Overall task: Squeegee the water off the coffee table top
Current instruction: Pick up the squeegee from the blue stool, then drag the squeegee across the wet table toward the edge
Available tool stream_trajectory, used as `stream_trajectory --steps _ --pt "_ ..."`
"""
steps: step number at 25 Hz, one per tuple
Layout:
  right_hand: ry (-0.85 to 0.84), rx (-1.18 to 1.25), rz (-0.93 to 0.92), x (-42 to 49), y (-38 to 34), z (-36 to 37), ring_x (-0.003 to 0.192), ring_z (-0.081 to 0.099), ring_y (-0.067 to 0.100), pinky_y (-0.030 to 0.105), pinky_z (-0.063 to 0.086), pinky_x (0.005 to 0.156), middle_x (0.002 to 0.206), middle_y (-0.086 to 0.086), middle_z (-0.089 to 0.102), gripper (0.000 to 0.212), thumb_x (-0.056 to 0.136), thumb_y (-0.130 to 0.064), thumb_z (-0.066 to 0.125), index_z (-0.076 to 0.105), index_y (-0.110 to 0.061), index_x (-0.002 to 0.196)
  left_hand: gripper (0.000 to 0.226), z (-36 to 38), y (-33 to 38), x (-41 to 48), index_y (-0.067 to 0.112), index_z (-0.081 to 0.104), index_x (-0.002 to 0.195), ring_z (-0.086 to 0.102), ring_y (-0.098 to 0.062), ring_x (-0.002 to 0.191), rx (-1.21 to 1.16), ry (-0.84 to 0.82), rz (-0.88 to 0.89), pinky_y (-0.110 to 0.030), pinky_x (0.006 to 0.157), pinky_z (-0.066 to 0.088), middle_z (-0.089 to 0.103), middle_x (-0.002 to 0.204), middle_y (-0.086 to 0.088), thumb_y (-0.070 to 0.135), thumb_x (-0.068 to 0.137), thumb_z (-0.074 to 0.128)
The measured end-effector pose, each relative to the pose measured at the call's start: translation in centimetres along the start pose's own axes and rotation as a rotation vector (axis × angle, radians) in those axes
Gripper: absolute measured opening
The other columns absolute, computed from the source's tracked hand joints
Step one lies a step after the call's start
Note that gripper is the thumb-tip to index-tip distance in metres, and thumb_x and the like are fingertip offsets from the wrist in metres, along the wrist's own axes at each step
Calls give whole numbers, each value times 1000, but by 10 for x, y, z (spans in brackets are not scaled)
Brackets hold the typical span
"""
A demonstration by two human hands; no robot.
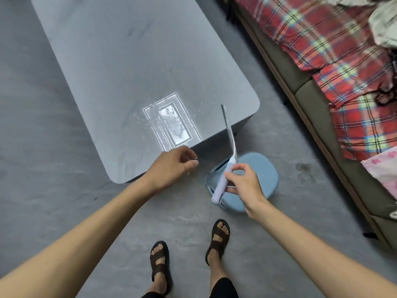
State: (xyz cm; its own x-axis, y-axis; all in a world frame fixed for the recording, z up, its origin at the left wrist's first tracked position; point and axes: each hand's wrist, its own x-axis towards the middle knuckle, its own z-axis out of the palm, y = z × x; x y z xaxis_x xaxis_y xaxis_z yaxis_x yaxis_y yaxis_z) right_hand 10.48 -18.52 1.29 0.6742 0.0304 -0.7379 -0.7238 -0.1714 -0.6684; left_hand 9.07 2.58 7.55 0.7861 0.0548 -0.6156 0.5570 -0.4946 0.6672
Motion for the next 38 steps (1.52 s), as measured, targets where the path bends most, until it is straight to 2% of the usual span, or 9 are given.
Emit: stream_trajectory --steps 4,8,13,16,20,25,30,36,38 --pt "-227 -72 -71 -87 -72 76 83 72 24 40 58 80 96 13 70 38 82 -8 69 49 -14 114 19 -93 4 -65 16 65 106 70 -20 90 -428 22 -153 -31 80 54 70 109 -11 26 90 62" --pt "-385 -275 -157 -160 -116 181 88 70 35 51 53 89 91 21 70 29 79 -6 71 63 -5 107 24 -186 -26 -125 23 65 113 69 -21 103 -495 2 -97 -31 88 55 70 113 -4 29 91 59" --pt "-523 -474 -247 -249 -155 341 65 69 31 48 58 66 83 14 61 20 88 -12 55 54 -13 107 30 -325 -96 -206 5 66 113 71 -26 100 -721 39 -46 -35 95 54 70 114 -18 24 90 62" --pt "-445 -792 -491 -274 -178 416 60 63 28 37 49 53 86 11 64 22 96 -31 43 50 -20 114 28 -394 -124 -237 -4 65 106 68 -33 102 -829 126 -42 -38 100 51 68 109 -26 19 90 61" --pt "-325 -1280 -777 -276 -215 502 84 58 38 36 37 61 94 16 63 30 98 -39 39 47 -12 109 13 -472 -155 -246 5 62 98 63 -26 92 -928 222 -22 -33 92 51 64 98 -18 16 91 58" --pt "-403 -1369 -701 -227 -269 586 87 57 37 34 34 62 101 19 61 17 93 -22 44 44 -9 105 13 -556 -175 -202 14 62 102 66 -23 87 -785 241 -54 -35 87 52 68 94 -10 21 92 57" --pt "-297 -1394 -646 -121 -354 663 87 56 37 34 33 62 104 20 59 18 97 -25 41 43 -8 102 23 -683 -183 -110 13 62 109 70 -24 86 -258 298 -36 -31 76 49 70 101 -10 24 89 60" --pt "-232 -1322 -537 -37 -487 733 86 53 34 34 36 65 99 17 56 27 97 -32 40 47 -7 102 10 -838 -143 -14 16 64 92 71 -21 74 51 320 69 -24 60 48 72 84 -4 22 86 57" --pt "-193 -1229 -455 -10 -526 751 79 53 29 33 37 60 96 14 57 25 94 -31 40 48 -8 101 8 -879 -128 23 13 60 82 70 -23 68 129 305 129 -29 65 53 71 77 -6 15 83 53"
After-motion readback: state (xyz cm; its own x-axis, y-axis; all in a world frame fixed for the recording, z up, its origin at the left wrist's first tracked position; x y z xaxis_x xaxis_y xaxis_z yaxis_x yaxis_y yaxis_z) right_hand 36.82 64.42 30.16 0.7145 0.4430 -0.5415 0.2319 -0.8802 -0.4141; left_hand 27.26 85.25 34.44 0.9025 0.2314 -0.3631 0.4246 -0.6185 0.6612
